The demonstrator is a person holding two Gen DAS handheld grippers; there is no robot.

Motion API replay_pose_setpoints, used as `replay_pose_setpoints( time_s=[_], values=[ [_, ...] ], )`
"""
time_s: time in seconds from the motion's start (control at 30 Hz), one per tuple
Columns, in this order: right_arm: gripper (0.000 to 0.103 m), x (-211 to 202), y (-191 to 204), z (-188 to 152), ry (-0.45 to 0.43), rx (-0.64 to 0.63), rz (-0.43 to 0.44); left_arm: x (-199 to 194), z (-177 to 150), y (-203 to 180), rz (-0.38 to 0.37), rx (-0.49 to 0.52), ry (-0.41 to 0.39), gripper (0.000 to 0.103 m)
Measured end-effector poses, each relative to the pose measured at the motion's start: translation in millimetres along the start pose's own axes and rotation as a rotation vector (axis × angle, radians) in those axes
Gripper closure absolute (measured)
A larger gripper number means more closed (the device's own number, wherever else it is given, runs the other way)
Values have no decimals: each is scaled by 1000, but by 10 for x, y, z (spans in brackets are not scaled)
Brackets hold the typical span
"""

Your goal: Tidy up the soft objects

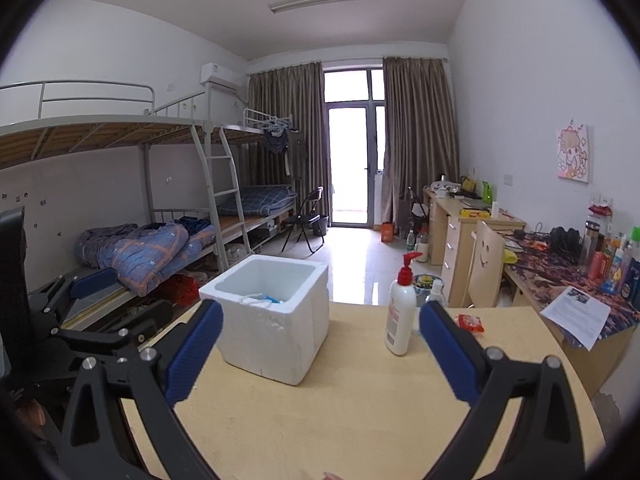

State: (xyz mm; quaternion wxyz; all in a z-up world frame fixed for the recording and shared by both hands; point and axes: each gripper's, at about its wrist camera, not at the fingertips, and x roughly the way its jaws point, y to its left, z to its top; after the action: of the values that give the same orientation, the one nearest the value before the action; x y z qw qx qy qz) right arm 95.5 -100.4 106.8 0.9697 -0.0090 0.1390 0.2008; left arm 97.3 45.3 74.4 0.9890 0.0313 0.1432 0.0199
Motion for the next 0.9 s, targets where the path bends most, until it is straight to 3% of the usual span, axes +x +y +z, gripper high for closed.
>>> replay_pose_setpoints(
  time_s=[0.47,0.9],
  values=[
    [3,-78,-103,-324,-15,23,11,-143,-189,-106,42,-12,-89,1],
    [3,-87,-89,-674,-9,41,-26,-183,-483,-4,107,-81,-90,1]
  ],
)
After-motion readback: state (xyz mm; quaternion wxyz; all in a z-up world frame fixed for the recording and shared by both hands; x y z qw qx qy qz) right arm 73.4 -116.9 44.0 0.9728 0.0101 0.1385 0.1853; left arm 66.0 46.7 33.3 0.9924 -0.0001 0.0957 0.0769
